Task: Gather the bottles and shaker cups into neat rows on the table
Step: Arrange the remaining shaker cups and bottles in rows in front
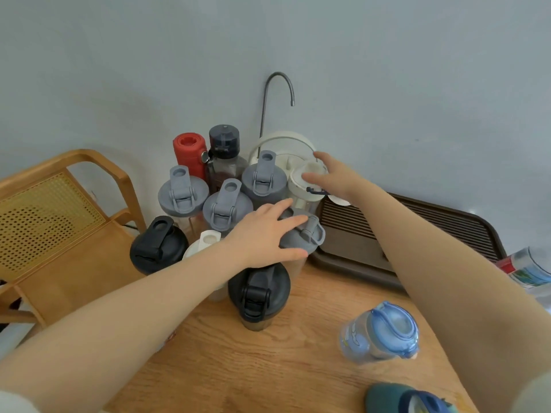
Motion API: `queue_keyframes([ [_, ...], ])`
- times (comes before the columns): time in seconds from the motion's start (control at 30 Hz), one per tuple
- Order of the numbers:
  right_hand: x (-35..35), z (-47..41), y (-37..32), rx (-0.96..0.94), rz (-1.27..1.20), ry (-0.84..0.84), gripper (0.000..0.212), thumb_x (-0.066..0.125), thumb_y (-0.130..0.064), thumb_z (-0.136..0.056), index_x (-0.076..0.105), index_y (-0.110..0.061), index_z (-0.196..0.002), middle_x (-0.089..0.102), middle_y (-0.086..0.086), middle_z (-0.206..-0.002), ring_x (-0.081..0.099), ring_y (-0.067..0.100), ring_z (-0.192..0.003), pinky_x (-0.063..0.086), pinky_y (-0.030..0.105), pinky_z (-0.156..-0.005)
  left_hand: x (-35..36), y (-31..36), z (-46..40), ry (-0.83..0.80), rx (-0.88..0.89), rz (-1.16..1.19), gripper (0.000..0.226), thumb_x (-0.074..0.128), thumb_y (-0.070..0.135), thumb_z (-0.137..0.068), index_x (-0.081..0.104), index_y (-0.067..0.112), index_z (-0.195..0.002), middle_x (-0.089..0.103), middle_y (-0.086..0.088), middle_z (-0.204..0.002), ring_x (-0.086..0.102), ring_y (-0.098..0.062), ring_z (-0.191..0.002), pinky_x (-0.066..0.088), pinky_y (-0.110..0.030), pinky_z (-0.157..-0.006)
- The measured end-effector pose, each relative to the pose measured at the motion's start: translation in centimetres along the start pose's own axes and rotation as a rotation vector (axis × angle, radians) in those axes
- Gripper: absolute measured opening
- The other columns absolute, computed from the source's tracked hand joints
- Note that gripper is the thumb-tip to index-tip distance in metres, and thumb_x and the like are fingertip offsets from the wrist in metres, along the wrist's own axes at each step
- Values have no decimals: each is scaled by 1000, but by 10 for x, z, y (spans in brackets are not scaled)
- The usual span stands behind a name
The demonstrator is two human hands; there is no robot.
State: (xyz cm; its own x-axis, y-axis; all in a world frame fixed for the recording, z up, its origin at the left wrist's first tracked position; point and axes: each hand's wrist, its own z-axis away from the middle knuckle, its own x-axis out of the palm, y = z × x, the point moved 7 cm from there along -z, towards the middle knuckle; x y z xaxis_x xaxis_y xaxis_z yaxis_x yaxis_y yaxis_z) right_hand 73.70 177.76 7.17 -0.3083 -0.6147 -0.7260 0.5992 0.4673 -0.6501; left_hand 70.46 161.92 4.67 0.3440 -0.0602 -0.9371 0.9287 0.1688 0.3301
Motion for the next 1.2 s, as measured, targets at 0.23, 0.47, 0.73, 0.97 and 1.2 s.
queue_keyframes([
  [0.23,9,-14,-11,-56,294,-20,66,62,-36,-82,34,-17,-138,49,13,-135,47,32,-120,39,38,-96,-6,21,-15,123,-174,-239,67,49,60,-81,31,23,-134,34,-8,-142,36,-36,-124,34,-45,-98],
  [0.47,12,-2,-13,-89,457,60,62,60,-44,-80,40,-18,-132,44,15,-128,52,37,-110,42,39,-87,1,45,-25,140,-131,-439,55,57,40,-85,38,20,-134,46,-7,-128,43,-30,-112,38,-37,-85],
  [0.73,15,1,-4,-60,338,125,67,58,-52,-79,33,-27,-136,39,13,-128,54,38,-105,45,42,-88,0,18,-3,-136,52,-392,53,46,10,-91,29,29,-138,11,6,-154,29,-32,-119,37,-39,-93],
  [0.97,18,4,-7,-47,334,64,67,57,-50,-80,33,-24,-136,52,14,-126,53,31,-109,47,41,-87,2,17,-4,-149,123,-307,41,45,12,-92,43,27,-129,30,9,-146,39,-30,-108,41,-44,-92],
  [1.2,16,2,-7,-2,304,79,71,53,-55,-83,28,-24,-142,45,17,-134,49,35,-117,42,40,-91,-4,20,7,-118,193,-287,28,47,6,-89,50,20,-113,45,7,-129,39,-21,-92,44,-43,-83],
])
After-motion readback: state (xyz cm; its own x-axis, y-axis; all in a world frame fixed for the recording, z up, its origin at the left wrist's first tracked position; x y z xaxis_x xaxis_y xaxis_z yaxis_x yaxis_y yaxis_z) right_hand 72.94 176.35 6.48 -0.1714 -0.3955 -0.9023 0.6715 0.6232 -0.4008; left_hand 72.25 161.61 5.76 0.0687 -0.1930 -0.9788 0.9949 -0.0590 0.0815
